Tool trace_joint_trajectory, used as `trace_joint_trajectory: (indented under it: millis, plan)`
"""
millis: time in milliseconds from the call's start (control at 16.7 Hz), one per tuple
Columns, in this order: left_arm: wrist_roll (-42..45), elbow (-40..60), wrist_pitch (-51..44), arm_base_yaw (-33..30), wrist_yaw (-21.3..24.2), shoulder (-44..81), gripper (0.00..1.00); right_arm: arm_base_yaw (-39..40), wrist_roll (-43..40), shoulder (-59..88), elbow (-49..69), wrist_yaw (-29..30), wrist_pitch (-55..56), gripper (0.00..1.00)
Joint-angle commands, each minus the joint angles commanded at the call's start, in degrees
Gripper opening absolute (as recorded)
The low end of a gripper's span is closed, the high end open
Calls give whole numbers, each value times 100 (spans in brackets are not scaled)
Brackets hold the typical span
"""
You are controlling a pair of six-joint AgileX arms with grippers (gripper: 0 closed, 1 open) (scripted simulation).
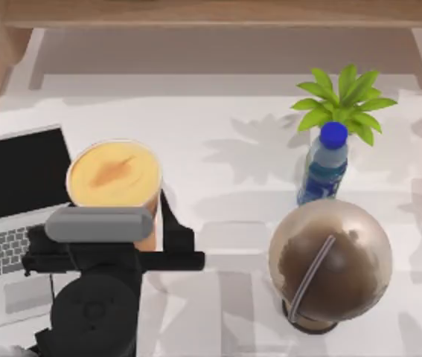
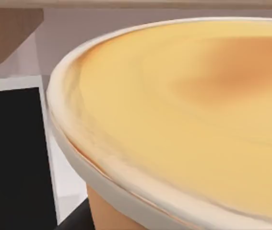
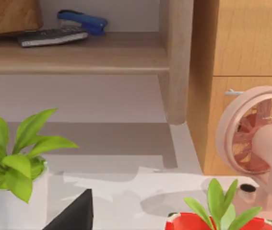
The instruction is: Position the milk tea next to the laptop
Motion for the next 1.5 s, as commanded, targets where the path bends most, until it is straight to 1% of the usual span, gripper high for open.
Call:
trace_joint_trajectory:
  millis: [480, 1200, 1500]
  plan:
    - [7, 19, 82, 28, 0, 69, 0, 0, 0, 0, 0, 0, 0, 100]
    - [-6, 56, 1412, 10, 3, 1031, 0, 0, 0, 0, 0, 0, 0, 100]
    - [-2, -123, 1544, -12, 11, 1426, 0, 0, 0, 0, 0, 0, 0, 100]
